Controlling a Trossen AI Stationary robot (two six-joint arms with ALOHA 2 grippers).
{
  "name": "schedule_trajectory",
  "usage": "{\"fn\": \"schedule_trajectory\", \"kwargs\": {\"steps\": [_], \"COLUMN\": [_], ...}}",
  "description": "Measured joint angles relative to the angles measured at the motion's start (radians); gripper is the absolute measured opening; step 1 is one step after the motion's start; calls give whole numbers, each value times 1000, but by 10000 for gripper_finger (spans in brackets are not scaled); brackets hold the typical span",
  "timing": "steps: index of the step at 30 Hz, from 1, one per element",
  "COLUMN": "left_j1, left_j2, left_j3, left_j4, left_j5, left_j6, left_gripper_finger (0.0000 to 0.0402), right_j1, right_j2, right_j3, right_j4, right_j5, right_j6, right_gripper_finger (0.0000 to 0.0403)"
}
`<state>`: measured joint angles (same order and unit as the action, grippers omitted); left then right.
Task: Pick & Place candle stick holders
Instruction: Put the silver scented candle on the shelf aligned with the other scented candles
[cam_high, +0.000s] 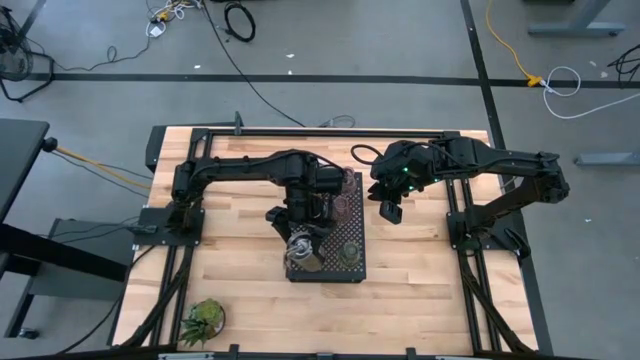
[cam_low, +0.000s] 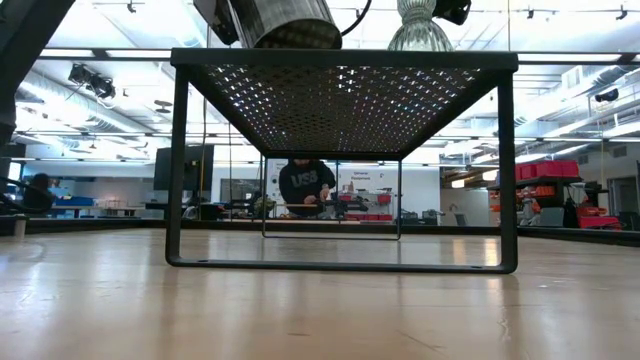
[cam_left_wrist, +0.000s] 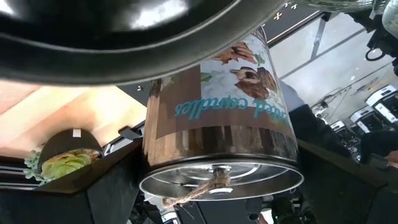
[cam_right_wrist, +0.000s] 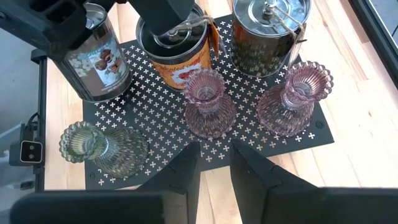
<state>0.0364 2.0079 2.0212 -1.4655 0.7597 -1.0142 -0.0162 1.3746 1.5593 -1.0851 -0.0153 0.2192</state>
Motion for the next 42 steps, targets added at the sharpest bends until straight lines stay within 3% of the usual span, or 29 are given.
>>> {"fn": "schedule_trajectory", "kwargs": {"steps": [42], "left_j1": [0], "left_j2": [-2], "left_j3": [2], "left_j4": [7], "left_j5": [-52], "left_j6": [31], "left_gripper_finger": [400], "right_j1": [0], "right_j2": [0], "right_j3": [0], "right_j4": [0], "right_j5": [0], "right_j6": [0], "right_gripper_finger": [84]}}
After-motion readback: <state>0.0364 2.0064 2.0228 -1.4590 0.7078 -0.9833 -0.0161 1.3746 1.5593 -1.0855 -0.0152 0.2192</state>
